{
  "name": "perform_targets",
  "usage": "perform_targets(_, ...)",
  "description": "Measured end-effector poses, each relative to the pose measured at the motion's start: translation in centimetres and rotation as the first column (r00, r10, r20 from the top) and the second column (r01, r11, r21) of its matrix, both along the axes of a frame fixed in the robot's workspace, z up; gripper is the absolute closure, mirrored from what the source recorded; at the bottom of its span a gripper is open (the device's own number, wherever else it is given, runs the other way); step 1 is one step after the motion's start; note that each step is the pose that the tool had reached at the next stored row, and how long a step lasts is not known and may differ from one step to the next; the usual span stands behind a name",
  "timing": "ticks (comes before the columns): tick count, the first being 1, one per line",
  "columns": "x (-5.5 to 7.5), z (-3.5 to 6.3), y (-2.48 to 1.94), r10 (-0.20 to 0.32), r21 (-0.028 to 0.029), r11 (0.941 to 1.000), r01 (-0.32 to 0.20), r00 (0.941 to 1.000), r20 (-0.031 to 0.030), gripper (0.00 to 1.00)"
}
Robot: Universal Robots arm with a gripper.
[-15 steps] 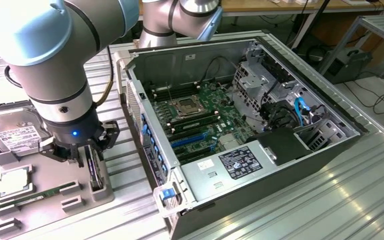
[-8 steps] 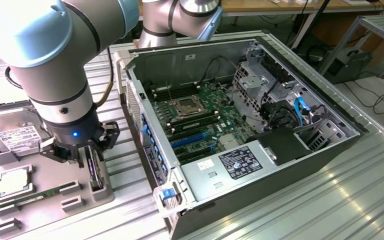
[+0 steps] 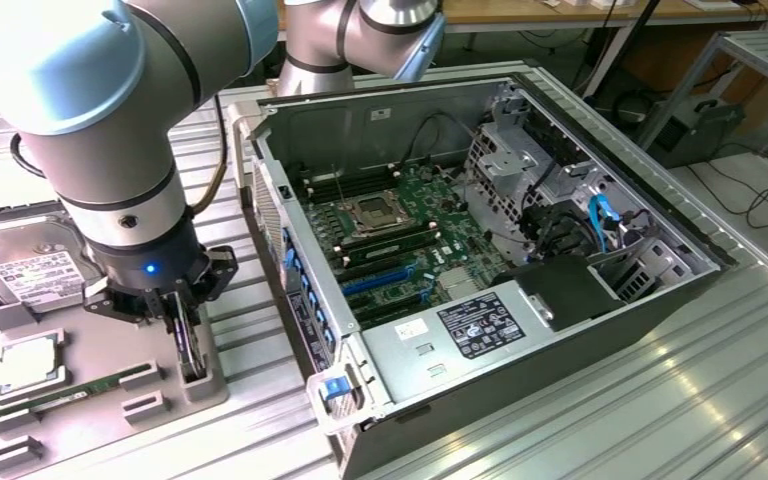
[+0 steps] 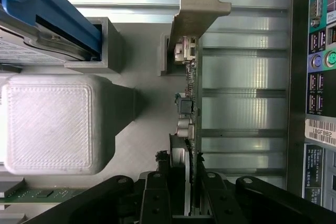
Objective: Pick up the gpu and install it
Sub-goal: 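Pick up the gpu and move the gpu toward the slot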
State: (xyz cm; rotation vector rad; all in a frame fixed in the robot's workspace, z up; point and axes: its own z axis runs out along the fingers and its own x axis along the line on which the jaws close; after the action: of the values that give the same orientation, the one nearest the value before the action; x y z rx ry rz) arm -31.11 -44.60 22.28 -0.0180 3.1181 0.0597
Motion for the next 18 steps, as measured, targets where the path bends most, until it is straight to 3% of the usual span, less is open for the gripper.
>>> perform_targets(18,0.00,0.25,0.00,0.000,0.0010,1.0000,0.000,1.0000,0.0002,0.73)
